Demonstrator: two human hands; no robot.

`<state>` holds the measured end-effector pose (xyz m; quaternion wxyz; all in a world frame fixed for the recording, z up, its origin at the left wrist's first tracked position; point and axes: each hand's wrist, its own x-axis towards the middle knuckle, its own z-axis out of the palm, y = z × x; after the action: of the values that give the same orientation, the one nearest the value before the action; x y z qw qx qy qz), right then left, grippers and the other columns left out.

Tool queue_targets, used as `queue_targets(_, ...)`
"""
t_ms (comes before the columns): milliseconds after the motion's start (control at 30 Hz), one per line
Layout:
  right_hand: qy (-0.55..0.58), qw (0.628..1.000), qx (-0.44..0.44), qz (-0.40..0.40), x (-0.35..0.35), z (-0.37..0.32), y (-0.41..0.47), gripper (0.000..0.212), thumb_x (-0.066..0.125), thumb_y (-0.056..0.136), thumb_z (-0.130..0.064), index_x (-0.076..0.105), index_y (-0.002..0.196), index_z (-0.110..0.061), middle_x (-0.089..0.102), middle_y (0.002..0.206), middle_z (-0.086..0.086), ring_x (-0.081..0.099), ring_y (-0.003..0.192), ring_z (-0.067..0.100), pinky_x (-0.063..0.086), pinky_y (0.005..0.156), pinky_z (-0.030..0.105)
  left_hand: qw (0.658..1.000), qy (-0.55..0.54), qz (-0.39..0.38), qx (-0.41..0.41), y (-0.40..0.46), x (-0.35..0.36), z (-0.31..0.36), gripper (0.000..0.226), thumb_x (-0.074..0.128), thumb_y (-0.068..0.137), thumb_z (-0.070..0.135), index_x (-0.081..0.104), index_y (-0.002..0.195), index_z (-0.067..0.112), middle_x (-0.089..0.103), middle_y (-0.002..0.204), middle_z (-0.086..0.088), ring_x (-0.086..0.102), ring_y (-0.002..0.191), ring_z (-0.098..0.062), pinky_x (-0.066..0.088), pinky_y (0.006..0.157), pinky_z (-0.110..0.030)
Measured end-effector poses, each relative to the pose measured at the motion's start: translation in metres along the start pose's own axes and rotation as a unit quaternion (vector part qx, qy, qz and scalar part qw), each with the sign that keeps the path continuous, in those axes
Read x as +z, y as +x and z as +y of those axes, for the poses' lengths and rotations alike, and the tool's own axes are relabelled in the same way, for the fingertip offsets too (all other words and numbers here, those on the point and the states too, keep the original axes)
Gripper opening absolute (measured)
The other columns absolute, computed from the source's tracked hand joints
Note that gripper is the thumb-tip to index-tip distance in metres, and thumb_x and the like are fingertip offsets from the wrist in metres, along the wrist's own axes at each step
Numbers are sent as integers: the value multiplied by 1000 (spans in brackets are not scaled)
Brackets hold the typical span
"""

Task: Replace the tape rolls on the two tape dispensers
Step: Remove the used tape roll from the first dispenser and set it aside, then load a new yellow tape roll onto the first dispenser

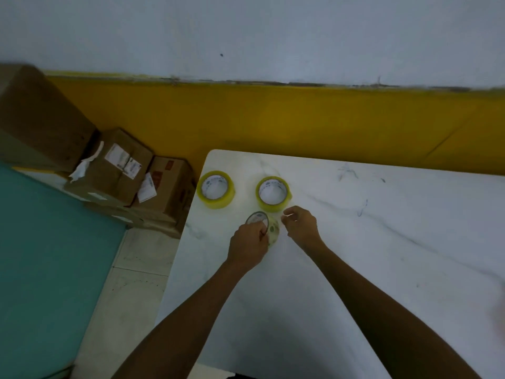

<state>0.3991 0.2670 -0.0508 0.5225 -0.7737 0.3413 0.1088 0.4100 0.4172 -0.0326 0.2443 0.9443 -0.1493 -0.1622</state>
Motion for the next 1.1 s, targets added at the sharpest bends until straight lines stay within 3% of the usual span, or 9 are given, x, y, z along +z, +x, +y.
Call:
queue_targets(67, -25, 999, 11, 40, 2, -5, 13, 28, 60, 87, -20, 64, 112, -10, 70, 108, 14, 65, 102, 30, 50, 84, 30, 998, 39, -19, 37, 6, 4, -9, 14, 53, 85, 16, 62, 76, 9, 66, 74, -11, 63, 70, -29, 44, 59, -32)
queue_targets(167, -43, 996, 15, 82, 6, -12, 35, 44, 61, 88, -35, 55, 123, -10, 63, 118, 18, 60, 111, 33, 47, 89, 36, 992, 84, -38, 83, 13, 7, -19, 6, 71, 69, 13, 66, 66, 13, 67, 61, -4, 65, 56, -22, 42, 54, -22)
queue_targets(233, -48, 995, 22, 87, 9, -17, 46, 58, 61, 86, -46, 49, 131, -11, 54, 127, 19, 55, 117, 36, 46, 94, 42, 985, 121, -65, 101, 19, 13, -24, 21, 85, 49, 15, 66, 56, 20, 63, 51, 4, 60, 44, -13, 42, 48, -16)
queue_targets(333, -50, 994, 51, 83, 13, -21, 58, 67, 61, 85, -52, 44, 137, -14, 47, 133, 19, 51, 121, 38, 44, 98, 46, 967, 196, -89, 135, 18, 20, -24, 24, 87, 43, 23, 65, 52, 21, 60, 46, 6, 57, 39, -10, 45, 47, -17)
queue_targets(467, -23, 994, 78, 73, 20, -21, 66, 59, 65, 83, -43, 51, 131, -12, 58, 124, 18, 58, 112, 36, 48, 91, 41, 956, 212, -94, 180, 15, 30, -28, 23, 86, 46, 27, 66, 58, 22, 61, 51, 7, 60, 46, -10, 53, 51, -20)
queue_targets(600, 60, 988, 112, 91, 20, -18, 67, 47, 69, 74, -30, 60, 117, -13, 68, 108, 18, 68, 92, 35, 58, 85, 47, 964, 167, -74, 196, 20, 22, -27, 13, 65, 73, 28, 66, 73, 16, 68, 68, -1, 65, 61, -16, 56, 53, -25)
queue_targets(767, 86, 984, 95, 127, -4, -20, 50, 36, 72, 70, -24, 62, 104, -14, 69, 95, 18, 71, 75, 33, 61, 74, 49, 960, 164, -1, 229, 47, -11, -4, 27, 59, 66, 18, 70, 90, 11, 69, 81, -4, 67, 72, -22, 56, 58, -26)
queue_targets(900, 111, 978, 71, 160, -45, -33, 19, 41, 69, 74, -22, 61, 113, -11, 69, 100, 19, 73, 69, 30, 63, 66, 45, 913, 220, 25, 342, 63, -30, 46, 42, 66, 60, 8, 67, 102, 8, 69, 98, -8, 66, 91, -26, 57, 78, -31)
queue_targets(1100, 142, 955, 80, 248, -121, -31, -46, 44, 68, 75, -20, 60, 116, -7, 69, 101, 18, 74, 72, 32, 63, 72, 46, 865, 243, 8, 438, 43, -19, 136, 24, 64, 86, 20, 63, 109, 11, 68, 104, -6, 62, 103, -23, 49, 93, -31)
